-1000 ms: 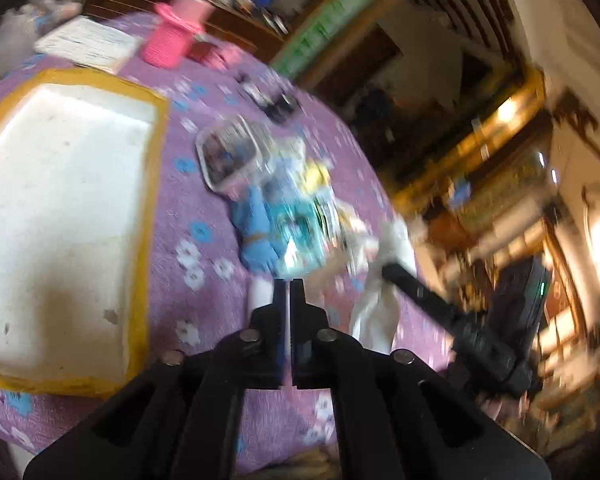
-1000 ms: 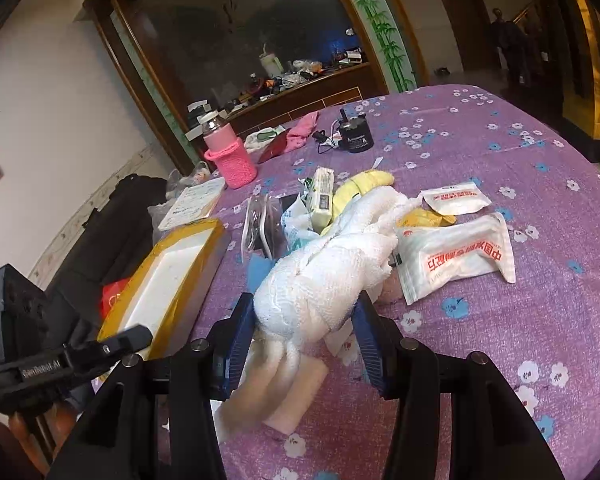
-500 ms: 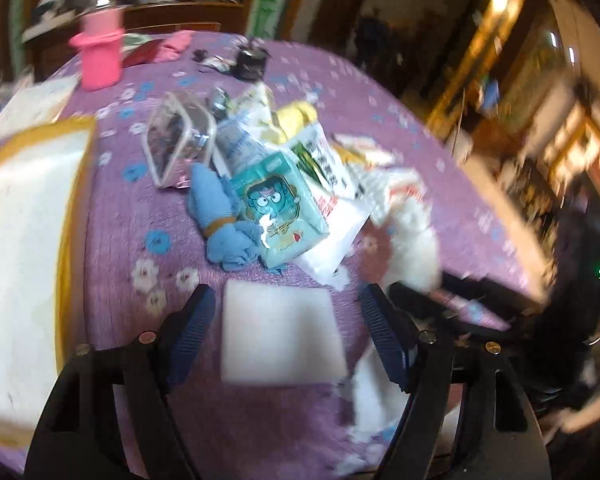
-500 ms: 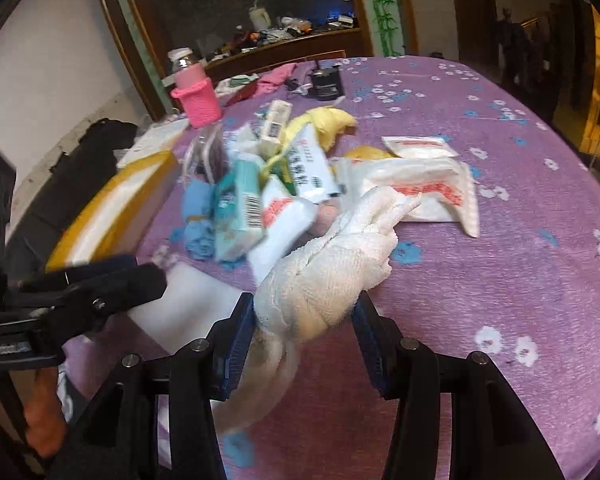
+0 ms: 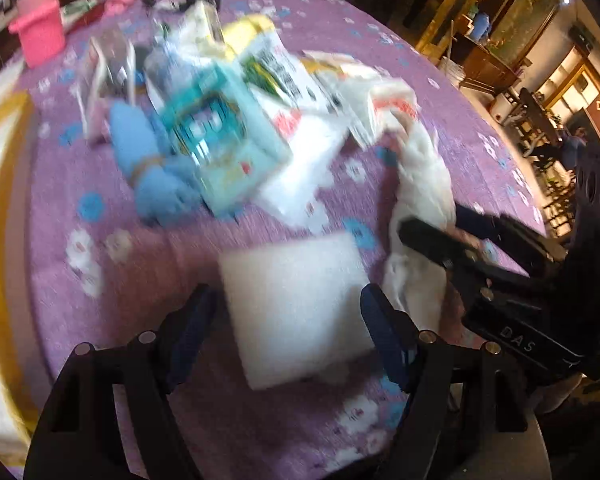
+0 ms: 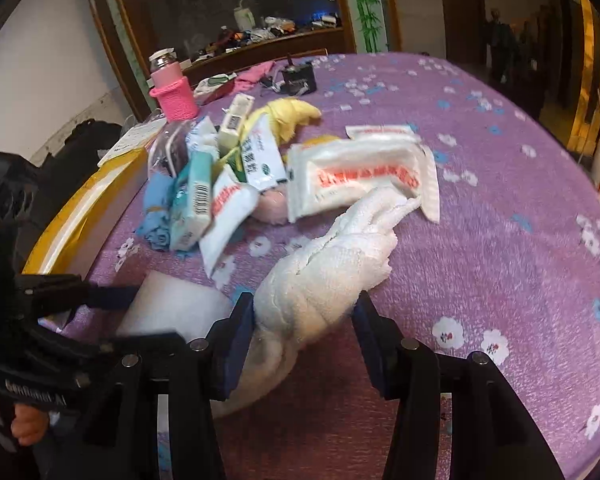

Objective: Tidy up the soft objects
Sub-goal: 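Grasp the white foam square with the left tool while the right tool holds the towel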

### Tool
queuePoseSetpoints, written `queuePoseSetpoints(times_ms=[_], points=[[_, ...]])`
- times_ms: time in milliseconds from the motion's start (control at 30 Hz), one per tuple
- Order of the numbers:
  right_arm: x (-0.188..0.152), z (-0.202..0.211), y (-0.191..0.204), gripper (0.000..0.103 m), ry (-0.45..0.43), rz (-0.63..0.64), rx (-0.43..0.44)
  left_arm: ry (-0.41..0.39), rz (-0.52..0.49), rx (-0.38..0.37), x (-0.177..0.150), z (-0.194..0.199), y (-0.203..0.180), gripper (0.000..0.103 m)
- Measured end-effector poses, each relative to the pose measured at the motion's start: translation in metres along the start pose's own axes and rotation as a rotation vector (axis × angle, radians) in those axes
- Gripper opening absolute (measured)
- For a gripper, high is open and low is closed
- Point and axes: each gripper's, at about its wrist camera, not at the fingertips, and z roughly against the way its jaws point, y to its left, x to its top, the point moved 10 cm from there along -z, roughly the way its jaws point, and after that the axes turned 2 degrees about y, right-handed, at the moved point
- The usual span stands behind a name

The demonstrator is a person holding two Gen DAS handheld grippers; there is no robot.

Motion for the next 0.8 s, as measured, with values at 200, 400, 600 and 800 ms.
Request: queuePoseSetpoints(times_ms=[200,400,600,800], points=[[0.001,0.008,-0.008,0.049,-0.008,-0.021,0.043,-0.033,-0.102,-0.067,0.030,-0.009,-0.012,0.075],[-0.006,0.020,0.006,0.049,0.015,0.098,0.080,0.056,-0.097,-0.141,-0.001,-0.006,-0.005,0.075],[0.000,-0.002,0.006,0.049,0.022,0.046,0.038,0.070,-0.149,-0.131,-0.030,0.009,0.003,0.075],[0.004,0.017,0.008,0.049,-0.012,0.049,0.100,-0.007,-0.160,-0.161,-0.032,0.036,0.016,0.075]])
